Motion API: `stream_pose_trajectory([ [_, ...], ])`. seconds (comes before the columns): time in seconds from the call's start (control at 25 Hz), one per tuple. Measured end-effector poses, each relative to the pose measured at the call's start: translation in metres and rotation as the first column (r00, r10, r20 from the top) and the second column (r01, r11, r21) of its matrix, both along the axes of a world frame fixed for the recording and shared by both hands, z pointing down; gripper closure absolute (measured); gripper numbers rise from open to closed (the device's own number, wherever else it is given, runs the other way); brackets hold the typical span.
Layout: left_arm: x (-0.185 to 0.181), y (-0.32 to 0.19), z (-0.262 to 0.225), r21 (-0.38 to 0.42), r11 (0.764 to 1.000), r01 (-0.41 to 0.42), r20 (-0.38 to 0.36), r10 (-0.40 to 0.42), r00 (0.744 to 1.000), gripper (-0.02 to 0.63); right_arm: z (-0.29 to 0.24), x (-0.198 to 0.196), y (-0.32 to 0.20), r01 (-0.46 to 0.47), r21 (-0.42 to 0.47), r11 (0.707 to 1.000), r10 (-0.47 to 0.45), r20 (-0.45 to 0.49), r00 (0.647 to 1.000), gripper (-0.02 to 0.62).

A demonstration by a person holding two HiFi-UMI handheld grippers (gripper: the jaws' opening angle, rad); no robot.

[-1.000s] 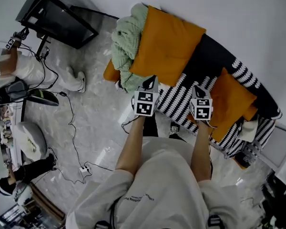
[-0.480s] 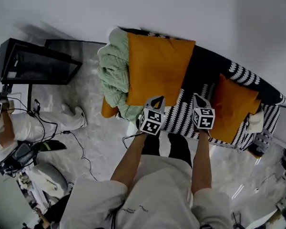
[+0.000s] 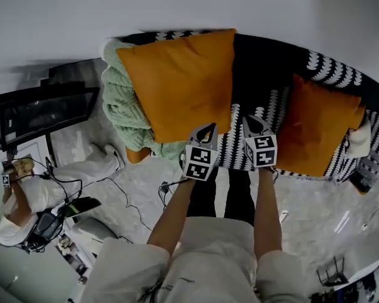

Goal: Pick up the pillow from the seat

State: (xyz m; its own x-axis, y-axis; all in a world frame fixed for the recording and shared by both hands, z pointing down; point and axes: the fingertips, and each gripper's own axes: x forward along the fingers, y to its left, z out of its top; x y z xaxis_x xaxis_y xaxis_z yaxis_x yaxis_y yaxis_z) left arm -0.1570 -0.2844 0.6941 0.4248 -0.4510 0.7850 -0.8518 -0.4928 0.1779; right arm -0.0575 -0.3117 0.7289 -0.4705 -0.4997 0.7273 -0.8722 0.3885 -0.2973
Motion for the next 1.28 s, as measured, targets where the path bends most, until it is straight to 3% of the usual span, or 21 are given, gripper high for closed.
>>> stream_pose_trajectory([
  [0.24, 0.026, -0.016, 0.043, -0.043, 0.999, -0.023, 0.031, 0.024, 0.999, 0.595, 0.030, 0.015, -0.018, -0.047, 0.001, 0.999, 0.046, 0.128, 0.991, 0.588],
  [0.48, 0.025, -0.029, 0.060, -0.061, 0.998, -0.031, 0.078, 0.035, 0.996, 0.595, 0.052, 0.024, -0.046, -0.125, -0.008, 0.992, 0.123, 0.238, 0.963, 0.588],
  [0.68, 0.039, -0.021, 0.093, -0.107, 0.994, -0.016, 0.097, 0.026, 0.995, 0.595, 0.092, 0.017, -0.063, -0.082, -0.105, 0.991, 0.111, 0.316, 0.942, 0.588],
  [0.8, 0.051, -0.019, 0.109, -0.135, 0.991, 0.020, 0.102, -0.007, 0.995, 0.597, 0.104, 0.008, -0.066, 0.021, -0.103, 0.994, 0.021, 0.394, 0.919, 0.579],
  [0.84, 0.053, -0.019, 0.114, -0.142, 0.990, 0.027, 0.107, -0.012, 0.994, 0.595, 0.107, 0.004, -0.066, 0.061, -0.092, 0.994, -0.017, 0.418, 0.908, 0.548],
  [0.96, 0.050, -0.018, 0.125, -0.155, 0.987, 0.046, 0.127, -0.026, 0.992, 0.595, 0.116, -0.006, -0.068, 0.114, -0.075, 0.991, -0.056, 0.535, 0.843, 0.464],
  [1.12, 0.043, -0.014, 0.134, -0.153, 0.984, 0.088, 0.124, -0.069, 0.990, 0.597, 0.117, -0.009, -0.070, 0.102, -0.087, 0.991, -0.011, 0.703, 0.711, 0.400],
  [1.28, 0.040, -0.014, 0.145, -0.144, 0.983, 0.110, 0.141, -0.090, 0.986, 0.597, 0.128, -0.020, -0.069, 0.169, -0.061, 0.984, -0.064, 0.759, 0.648, 0.337],
])
